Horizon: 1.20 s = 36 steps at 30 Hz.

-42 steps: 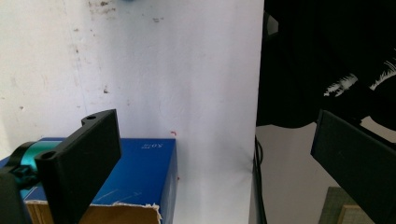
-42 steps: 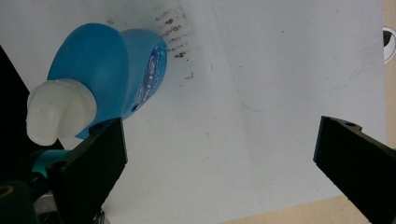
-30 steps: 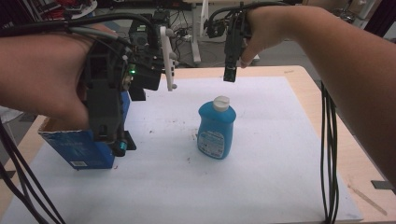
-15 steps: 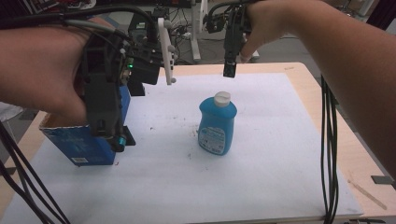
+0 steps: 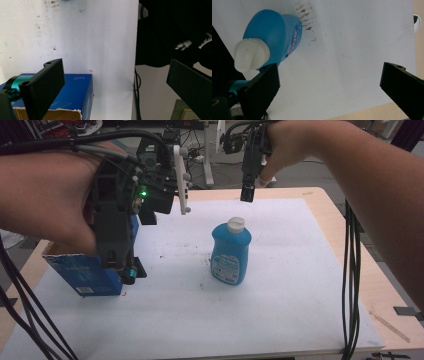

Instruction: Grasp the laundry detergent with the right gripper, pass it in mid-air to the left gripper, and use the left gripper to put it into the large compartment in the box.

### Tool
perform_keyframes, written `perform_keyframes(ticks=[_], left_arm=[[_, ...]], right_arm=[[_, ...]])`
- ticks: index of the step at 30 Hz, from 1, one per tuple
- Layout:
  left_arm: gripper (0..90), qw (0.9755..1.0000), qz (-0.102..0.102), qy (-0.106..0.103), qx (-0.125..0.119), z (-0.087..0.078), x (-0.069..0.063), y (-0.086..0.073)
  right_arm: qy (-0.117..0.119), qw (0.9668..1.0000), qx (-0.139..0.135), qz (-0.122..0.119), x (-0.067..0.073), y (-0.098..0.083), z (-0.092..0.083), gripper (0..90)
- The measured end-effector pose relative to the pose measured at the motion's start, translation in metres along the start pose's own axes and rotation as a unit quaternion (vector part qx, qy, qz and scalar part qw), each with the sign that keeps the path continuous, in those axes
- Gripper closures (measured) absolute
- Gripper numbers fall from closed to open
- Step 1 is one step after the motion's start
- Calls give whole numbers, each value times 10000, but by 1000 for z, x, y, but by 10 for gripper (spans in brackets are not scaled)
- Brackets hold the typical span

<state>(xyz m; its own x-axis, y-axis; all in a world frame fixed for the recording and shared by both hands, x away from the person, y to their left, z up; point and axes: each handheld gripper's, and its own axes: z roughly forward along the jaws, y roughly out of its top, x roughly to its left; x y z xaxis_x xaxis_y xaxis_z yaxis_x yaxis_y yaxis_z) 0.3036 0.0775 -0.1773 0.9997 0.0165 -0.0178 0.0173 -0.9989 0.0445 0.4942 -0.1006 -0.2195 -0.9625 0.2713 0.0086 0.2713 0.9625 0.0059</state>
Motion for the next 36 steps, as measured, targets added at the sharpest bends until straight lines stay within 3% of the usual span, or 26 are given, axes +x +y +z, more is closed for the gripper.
perform_keyframes(ticks=[8,13,17,18,20,21,23,26,27,29,30,31,32,33,35,36], left_arm=[[17,9999,-100,27,-3,1,3,-3],[17,10000,-63,20,-18,2,5,-1],[17,10000,2,22,-19,1,7,2],[17,10000,2,22,-19,1,7,2],[17,10000,25,33,-39,1,7,2],[17,10000,25,33,-39,1,7,2],[17,10000,28,36,-27,2,7,3],[17,10000,28,64,-30,2,7,4],[17,10000,45,65,-29,2,7,5],[17,10000,54,71,-25,2,7,5],[17,10000,54,71,-25,2,7,5],[17,9999,65,72,-27,1,6,5],[17,9999,65,72,-27,1,6,5],[17,10000,57,73,-23,1,6,4],[17,10000,39,74,-14,1,5,4],[17,10000,39,74,-14,1,5,4]], right_arm=[[36,9999,-133,8,-3,-3,2,19],[24,9994,-319,101,-3,-10,2,19],[94,9965,-796,239,-4,-24,-2,19],[94,9965,-796,239,-4,-24,-2,19],[76,9919,-1188,449,-5,-36,-6,19],[76,9919,-1188,449,-5,-36,-6,19],[5,9846,-1619,657,-5,-46,-9,19],[-53,9797,-1865,730,-5,-51,-11,19],[-137,9742,-2088,844,-4,-57,-13,19],[-189,9677,-2337,926,-3,-63,-14,19],[-189,9677,-2337,926,-3,-63,-14,19],[-246,9608,-2572,1006,-1,-69,-15,19],[-246,9608,-2572,1006,-1,-69,-15,19],[-271,9552,-2751,1058,1,-76,-14,19],[-310,9506,-2873,1130,3,-83,-12,19],[-310,9506,-2873,1130,3,-83,-12,19]])
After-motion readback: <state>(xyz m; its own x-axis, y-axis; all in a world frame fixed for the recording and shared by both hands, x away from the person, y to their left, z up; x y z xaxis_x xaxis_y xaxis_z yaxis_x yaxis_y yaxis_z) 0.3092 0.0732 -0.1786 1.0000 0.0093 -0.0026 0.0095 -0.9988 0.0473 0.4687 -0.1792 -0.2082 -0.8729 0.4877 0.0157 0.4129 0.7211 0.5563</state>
